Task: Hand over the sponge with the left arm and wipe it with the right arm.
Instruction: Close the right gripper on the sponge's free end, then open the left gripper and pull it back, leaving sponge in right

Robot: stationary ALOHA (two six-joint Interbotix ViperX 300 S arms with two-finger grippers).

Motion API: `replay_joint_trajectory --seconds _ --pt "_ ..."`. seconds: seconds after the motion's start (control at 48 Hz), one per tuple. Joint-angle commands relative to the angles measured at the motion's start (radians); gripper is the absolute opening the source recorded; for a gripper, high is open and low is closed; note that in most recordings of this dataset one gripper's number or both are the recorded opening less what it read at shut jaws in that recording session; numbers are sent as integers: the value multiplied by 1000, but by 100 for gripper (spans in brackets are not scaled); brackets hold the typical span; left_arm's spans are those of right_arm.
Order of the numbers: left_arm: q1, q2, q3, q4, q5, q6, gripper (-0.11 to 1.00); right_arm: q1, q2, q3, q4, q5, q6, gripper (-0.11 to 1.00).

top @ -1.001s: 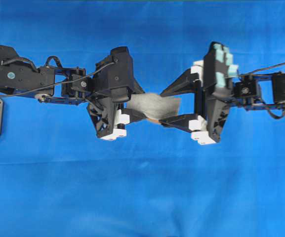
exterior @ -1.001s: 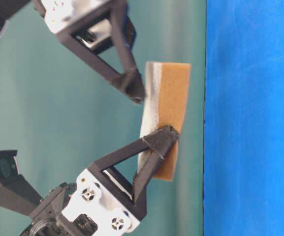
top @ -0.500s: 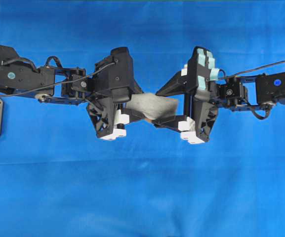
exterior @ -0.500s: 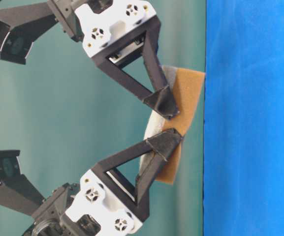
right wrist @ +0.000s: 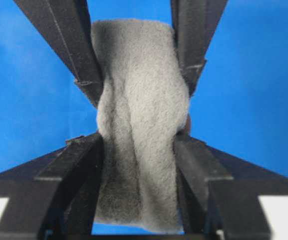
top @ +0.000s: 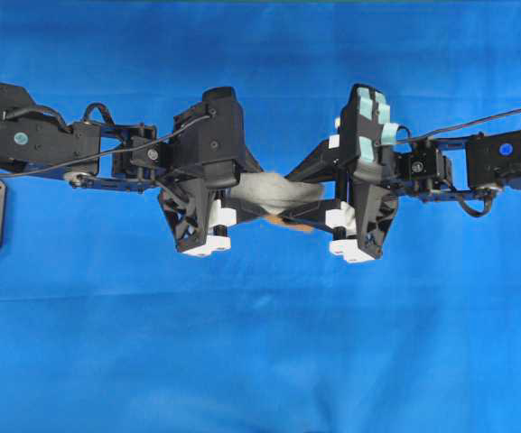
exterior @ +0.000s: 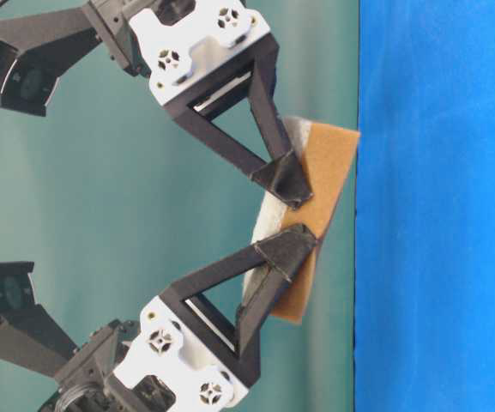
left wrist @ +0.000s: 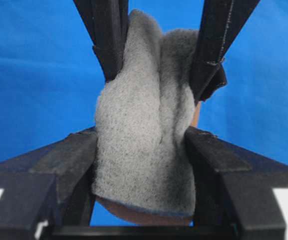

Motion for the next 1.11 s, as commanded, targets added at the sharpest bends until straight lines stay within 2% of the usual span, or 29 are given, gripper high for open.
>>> replay_joint_trajectory --seconds 0.0,0.292,0.334,0.438,0.5,0.876,1.084 --pt "-2 -25 -12 -2 -9 2 42 2 -18 -20 0 3 -3 48" --pt "-8 -31 -5 0 -12 8 41 2 -29 -18 -2 17 -3 37" --pt "-8 -37 3 0 -12 11 49 5 -32 -17 -2 23 -3 37" --pt "-9 -61 28 2 -17 12 78 8 -52 -8 -2 40 -3 37" --pt "-8 -87 54 2 -28 12 85 11 -64 0 -2 46 -3 37" --pt "-8 -279 244 2 -163 -2 82 29 -133 66 0 63 0 37" --pt "-8 -331 287 2 -198 -2 82 31 -117 54 -2 75 0 37"
